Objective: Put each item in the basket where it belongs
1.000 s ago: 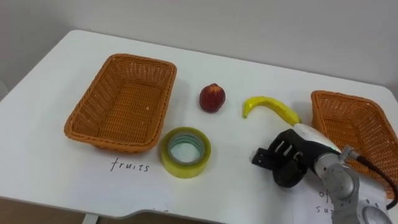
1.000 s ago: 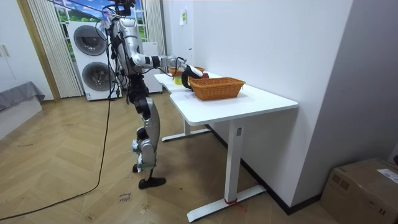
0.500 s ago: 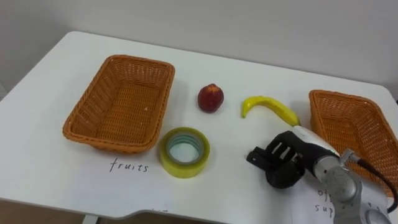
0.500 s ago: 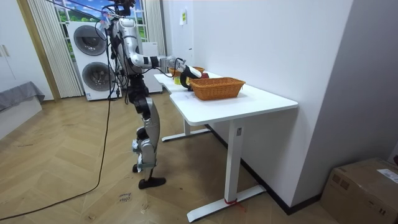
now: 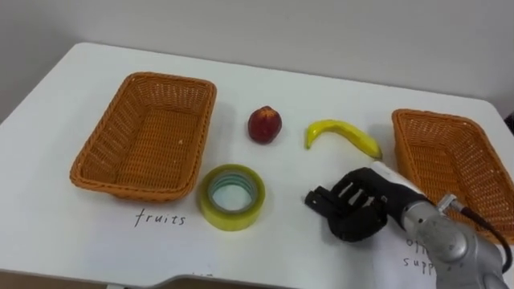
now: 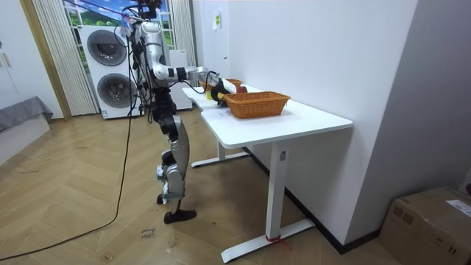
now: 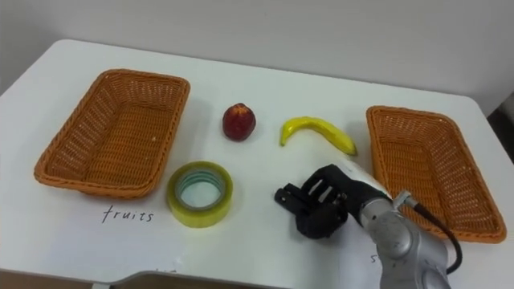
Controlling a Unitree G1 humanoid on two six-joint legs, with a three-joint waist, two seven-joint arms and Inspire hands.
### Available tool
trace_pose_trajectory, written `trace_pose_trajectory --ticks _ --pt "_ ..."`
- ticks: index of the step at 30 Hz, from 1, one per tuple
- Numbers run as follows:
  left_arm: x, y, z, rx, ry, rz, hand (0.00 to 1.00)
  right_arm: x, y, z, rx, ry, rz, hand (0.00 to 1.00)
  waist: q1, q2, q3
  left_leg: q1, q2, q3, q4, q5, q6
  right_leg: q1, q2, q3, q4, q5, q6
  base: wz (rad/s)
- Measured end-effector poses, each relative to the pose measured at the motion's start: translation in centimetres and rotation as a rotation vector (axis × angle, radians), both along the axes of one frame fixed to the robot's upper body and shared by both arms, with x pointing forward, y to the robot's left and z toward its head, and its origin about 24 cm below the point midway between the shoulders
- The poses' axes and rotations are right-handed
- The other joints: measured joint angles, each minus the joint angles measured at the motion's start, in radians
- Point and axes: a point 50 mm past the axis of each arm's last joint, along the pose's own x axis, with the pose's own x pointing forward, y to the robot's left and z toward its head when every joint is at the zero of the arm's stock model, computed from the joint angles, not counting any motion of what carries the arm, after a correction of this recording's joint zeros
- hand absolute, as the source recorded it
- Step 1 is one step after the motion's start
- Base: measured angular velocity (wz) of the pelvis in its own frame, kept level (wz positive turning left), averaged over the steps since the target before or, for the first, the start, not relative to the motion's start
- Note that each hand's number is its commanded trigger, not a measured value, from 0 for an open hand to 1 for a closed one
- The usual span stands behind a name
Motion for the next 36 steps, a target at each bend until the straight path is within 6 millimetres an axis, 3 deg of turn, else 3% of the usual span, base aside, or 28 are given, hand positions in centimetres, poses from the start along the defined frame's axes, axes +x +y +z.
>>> trace_pose_trajectory --ticks 7,27,36 --pt "-1.6 0.2 -0.1 -0.013 0.033 0.027 0.00 0.4 -0.3 2.7 0.075 -0.136 0.000 1.00 -0.013 0.002 -0.0002 -0.001 -0.001 -0.003 0.002 0.000 0.000 0.001 -0.001 0.003 -0.001 0.000 0.001 0.00" --pt "-2.1 0.4 -0.1 -0.003 0.026 0.052 0.00 0.6 -2.7 5.6 0.221 -0.442 -0.191 1.00 -0.022 -0.010 -0.0006 -0.002 -0.004 -0.003 0.003 0.001 0.002 0.000 -0.002 0.013 -0.004 -0.002 0.004 0.00" --pt "-2.2 0.5 -0.1 -0.002 0.026 0.059 0.00 0.6 -3.7 6.3 0.230 -0.551 -0.302 1.00 -0.055 -0.009 -0.0014 -0.005 -0.004 -0.001 0.001 0.001 0.002 0.000 -0.001 0.014 -0.013 -0.002 0.003 0.00"
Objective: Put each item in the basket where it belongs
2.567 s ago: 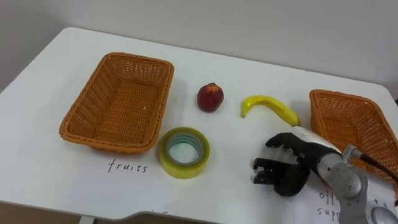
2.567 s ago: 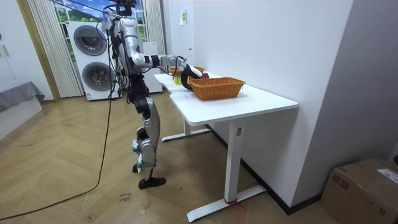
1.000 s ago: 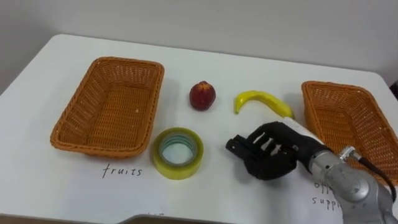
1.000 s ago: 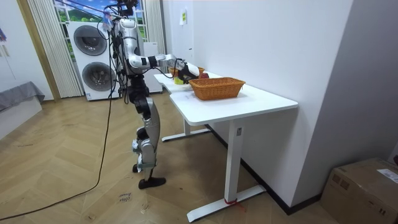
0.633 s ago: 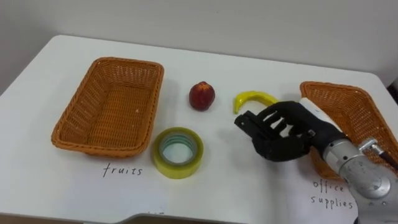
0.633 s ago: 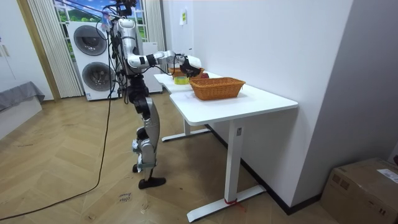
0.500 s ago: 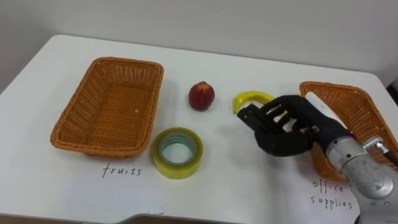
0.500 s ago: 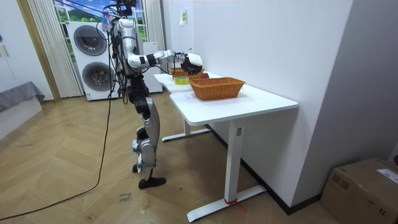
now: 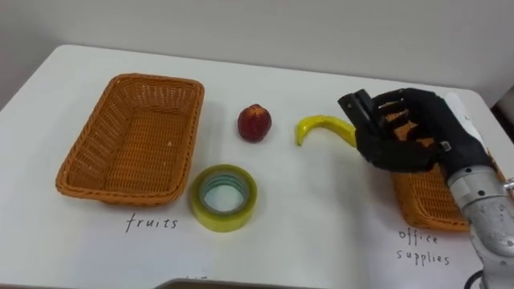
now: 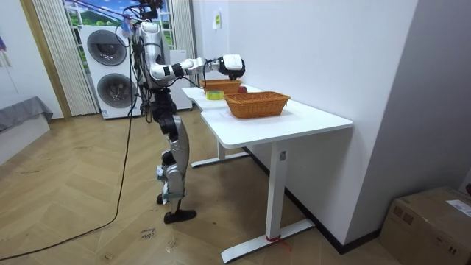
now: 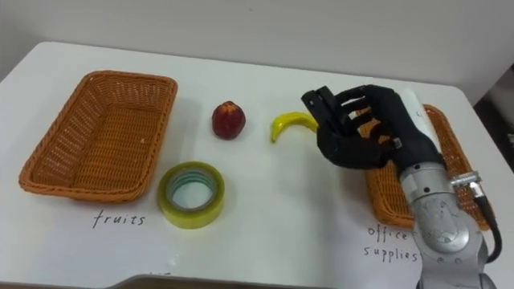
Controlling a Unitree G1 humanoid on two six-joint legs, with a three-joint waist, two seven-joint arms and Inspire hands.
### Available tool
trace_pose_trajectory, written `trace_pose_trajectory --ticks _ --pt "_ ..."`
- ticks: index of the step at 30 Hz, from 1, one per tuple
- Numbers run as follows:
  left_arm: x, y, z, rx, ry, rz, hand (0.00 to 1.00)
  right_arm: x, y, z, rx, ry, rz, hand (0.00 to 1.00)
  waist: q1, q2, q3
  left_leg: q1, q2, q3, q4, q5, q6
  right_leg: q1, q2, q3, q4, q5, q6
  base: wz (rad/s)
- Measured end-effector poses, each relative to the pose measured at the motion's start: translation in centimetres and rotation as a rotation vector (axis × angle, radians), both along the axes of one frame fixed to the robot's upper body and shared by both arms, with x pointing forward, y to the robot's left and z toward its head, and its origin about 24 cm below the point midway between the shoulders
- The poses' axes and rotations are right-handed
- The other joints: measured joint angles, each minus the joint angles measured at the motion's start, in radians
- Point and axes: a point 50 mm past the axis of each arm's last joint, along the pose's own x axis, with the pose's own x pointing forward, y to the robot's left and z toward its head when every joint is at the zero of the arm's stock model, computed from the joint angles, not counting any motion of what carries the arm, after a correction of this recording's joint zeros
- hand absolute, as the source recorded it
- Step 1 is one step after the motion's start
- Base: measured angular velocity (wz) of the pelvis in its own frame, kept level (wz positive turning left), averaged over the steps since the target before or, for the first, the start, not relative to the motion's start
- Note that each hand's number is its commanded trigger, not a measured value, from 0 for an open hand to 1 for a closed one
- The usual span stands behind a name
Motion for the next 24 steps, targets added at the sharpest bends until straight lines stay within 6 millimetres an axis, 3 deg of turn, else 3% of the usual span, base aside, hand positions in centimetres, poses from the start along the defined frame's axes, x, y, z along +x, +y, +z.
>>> trace_pose_trajectory --ticks 14,24 --pt "-0.7 -0.1 -0.1 0.000 0.009 0.029 0.00 -0.2 -1.3 0.3 0.025 -0.057 -0.095 1.00 -0.018 -0.006 -0.0067 0.005 0.002 0.004 -0.011 0.000 0.000 -0.001 0.001 -0.009 0.001 0.000 0.000 0.00" --pt "-1.9 0.0 -0.1 0.016 0.043 0.071 0.00 -0.5 -3.1 -0.5 0.031 -0.041 -0.196 1.00 -0.019 -0.017 -0.0021 0.005 0.002 0.006 -0.009 0.000 0.000 0.001 0.000 -0.008 0.002 0.001 -0.001 0.00"
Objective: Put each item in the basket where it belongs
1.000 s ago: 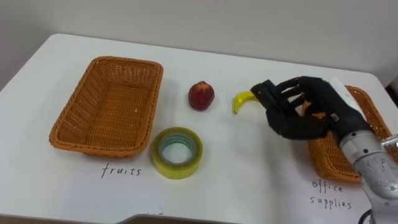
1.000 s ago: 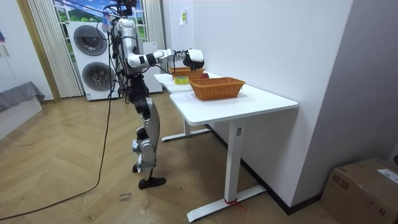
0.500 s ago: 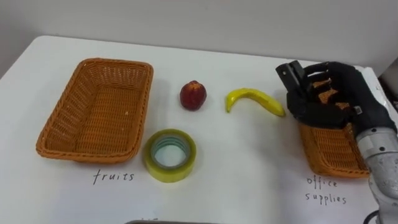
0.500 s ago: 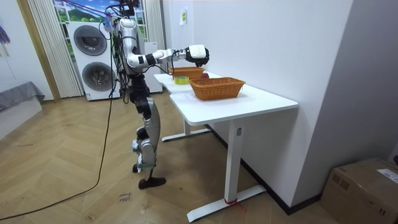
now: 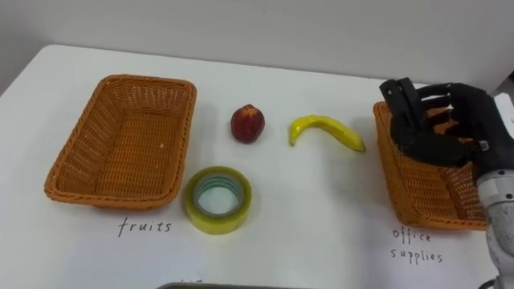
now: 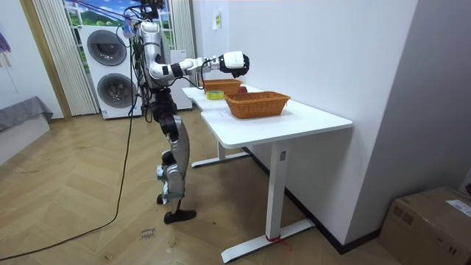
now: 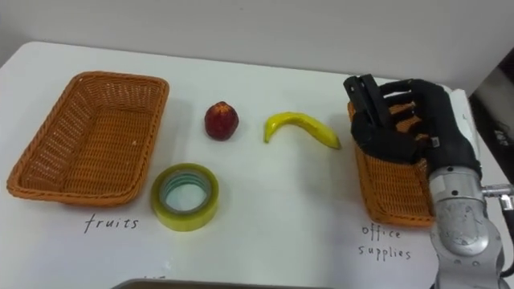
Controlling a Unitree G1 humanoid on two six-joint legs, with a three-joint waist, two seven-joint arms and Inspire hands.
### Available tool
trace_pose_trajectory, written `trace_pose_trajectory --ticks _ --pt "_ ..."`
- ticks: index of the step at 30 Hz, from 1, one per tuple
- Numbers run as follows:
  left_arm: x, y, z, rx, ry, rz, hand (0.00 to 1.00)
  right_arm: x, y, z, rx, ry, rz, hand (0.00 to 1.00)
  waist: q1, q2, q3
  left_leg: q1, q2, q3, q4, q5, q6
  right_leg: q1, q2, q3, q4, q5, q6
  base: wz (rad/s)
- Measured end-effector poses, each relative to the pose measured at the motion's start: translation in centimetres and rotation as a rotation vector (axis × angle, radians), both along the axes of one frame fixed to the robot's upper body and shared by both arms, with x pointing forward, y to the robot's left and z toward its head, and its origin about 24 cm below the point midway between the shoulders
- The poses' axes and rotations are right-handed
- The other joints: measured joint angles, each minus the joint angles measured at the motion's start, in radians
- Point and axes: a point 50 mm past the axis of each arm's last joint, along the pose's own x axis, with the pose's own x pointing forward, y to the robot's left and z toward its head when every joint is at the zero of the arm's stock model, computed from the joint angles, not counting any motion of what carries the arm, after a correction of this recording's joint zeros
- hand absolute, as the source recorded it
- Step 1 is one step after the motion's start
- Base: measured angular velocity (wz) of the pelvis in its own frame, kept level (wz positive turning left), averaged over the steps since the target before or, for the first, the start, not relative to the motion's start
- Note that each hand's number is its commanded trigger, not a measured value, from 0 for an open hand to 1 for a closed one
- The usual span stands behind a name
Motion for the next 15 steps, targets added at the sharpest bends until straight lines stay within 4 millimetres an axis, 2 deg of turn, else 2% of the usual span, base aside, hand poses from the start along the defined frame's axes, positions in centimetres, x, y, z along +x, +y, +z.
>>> trace_pose_trajectory --ticks 7,15 --pt "-0.3 -0.1 0.0 -0.001 0.003 0.019 0.00 -0.2 -0.7 -0.3 -0.014 -0.001 -0.059 1.00 -0.023 0.001 0.0011 0.000 0.001 0.001 -0.001 0.000 0.000 -0.001 0.001 0.007 -0.002 0.000 0.000 0.00" --pt "-0.2 0.1 0.0 0.006 -0.009 0.054 0.00 -0.8 -2.7 -1.2 0.007 0.022 -0.162 1.00 -0.024 -0.001 0.0007 0.000 0.001 0.001 -0.001 0.000 0.000 -0.001 0.001 0.006 -0.001 0.000 0.000 0.00"
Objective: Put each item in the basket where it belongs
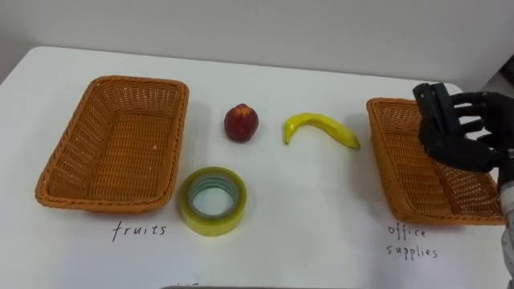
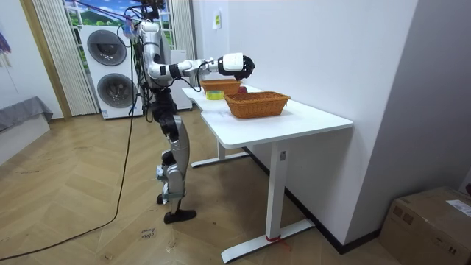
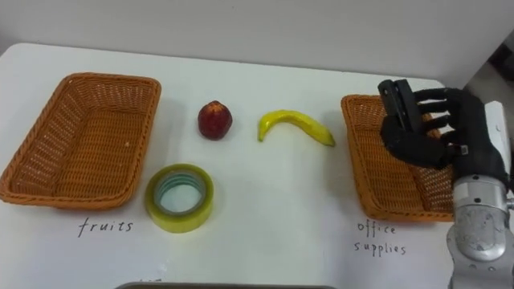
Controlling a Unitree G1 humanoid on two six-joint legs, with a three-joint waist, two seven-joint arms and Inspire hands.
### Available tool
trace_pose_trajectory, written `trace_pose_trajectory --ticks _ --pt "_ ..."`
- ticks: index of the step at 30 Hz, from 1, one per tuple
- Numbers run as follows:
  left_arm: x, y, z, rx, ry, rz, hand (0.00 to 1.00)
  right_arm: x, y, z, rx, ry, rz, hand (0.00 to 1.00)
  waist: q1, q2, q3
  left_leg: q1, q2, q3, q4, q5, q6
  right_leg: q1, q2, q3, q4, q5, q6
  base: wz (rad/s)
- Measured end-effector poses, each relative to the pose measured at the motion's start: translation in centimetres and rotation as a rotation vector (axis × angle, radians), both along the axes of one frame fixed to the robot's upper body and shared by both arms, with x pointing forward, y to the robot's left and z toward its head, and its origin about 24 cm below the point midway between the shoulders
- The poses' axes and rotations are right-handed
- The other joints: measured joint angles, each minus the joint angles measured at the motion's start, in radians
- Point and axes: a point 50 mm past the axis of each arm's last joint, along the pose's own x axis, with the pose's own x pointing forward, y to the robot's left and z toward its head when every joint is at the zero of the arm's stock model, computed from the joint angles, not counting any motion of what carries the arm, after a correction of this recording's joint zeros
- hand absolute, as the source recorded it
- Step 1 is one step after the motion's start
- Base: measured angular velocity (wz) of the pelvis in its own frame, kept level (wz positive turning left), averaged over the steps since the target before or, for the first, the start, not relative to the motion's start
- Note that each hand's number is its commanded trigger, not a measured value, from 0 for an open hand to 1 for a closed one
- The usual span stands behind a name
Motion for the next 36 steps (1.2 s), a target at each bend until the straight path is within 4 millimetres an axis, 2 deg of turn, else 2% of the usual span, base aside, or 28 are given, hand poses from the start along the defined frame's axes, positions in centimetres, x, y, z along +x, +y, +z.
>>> trace_pose_trajectory --ticks 12,17,19,21,23,25,26,27,36 --pt "0.3 0.1 0.0 -0.003 -0.009 0.004 0.00 -0.2 -0.6 -1.2 0.012 0.050 -0.027 1.00 -0.002 0.000 0.0009 0.000 -0.001 0.003 0.000 0.000 0.000 -0.001 0.000 -0.003 -0.002 0.000 0.000 0.00" --pt "0.2 0.0 0.0 -0.013 -0.009 0.003 0.00 -0.4 -0.9 -2.3 0.029 0.096 -0.043 1.00 0.001 -0.001 0.0006 -0.001 -0.001 0.003 0.000 0.000 0.000 -0.002 -0.001 -0.004 -0.003 -0.001 0.001 0.00" --pt "0.3 0.0 0.0 -0.013 -0.009 0.002 0.00 -0.5 -1.0 -2.6 0.034 0.110 -0.046 0.82 0.003 0.000 -0.0005 -0.002 -0.001 0.004 0.000 0.000 0.000 -0.005 -0.001 -0.004 -0.002 -0.001 0.001 0.00" --pt "0.2 0.0 0.0 -0.018 -0.010 0.002 0.00 -0.5 -1.0 -2.6 0.034 0.110 -0.046 0.80 0.004 0.001 -0.0013 -0.003 -0.001 0.005 0.000 0.000 0.000 -0.009 -0.001 -0.003 -0.002 -0.001 0.001 0.00" --pt "0.2 0.0 0.0 -0.022 -0.011 0.000 0.00 -0.5 -1.0 -2.6 0.035 0.110 -0.045 0.66 0.003 0.001 -0.0018 -0.003 -0.001 0.006 0.000 0.000 0.000 -0.013 -0.001 -0.003 -0.002 -0.001 0.001 0.00" --pt "0.2 -0.1 0.0 -0.025 -0.013 -0.001 0.00 -0.5 -0.9 -2.6 0.036 0.112 -0.040 0.44 0.005 0.001 -0.0019 -0.004 0.000 0.010 -0.001 0.000 0.000 -0.013 0.000 -0.001 -0.001 -0.001 0.001 -0.04" --pt "0.2 -0.1 0.0 -0.025 -0.013 -0.001 0.00 -0.5 -0.9 -2.6 0.038 0.114 -0.036 0.09 0.005 0.001 -0.0020 -0.004 0.000 0.011 -0.001 0.000 0.000 -0.013 0.000 0.000 0.000 -0.001 0.001 -0.05" --pt "0.3 -0.1 0.0 -0.026 -0.014 -0.001 0.00 -0.4 -0.9 -2.7 0.040 0.118 -0.028 0.00 0.005 0.002 -0.0019 -0.004 0.000 0.012 -0.002 0.000 0.000 -0.013 0.000 0.000 0.000 -0.001 0.001 -0.03" --pt "0.3 -0.1 0.0 -0.029 -0.017 -0.002 0.00 -0.3 -0.6 -2.7 0.048 0.137 0.013 0.00 0.004 0.009 0.0005 -0.001 0.001 0.014 -0.006 0.000 0.000 -0.016 0.000 0.000 0.012 -0.001 0.001 0.00"
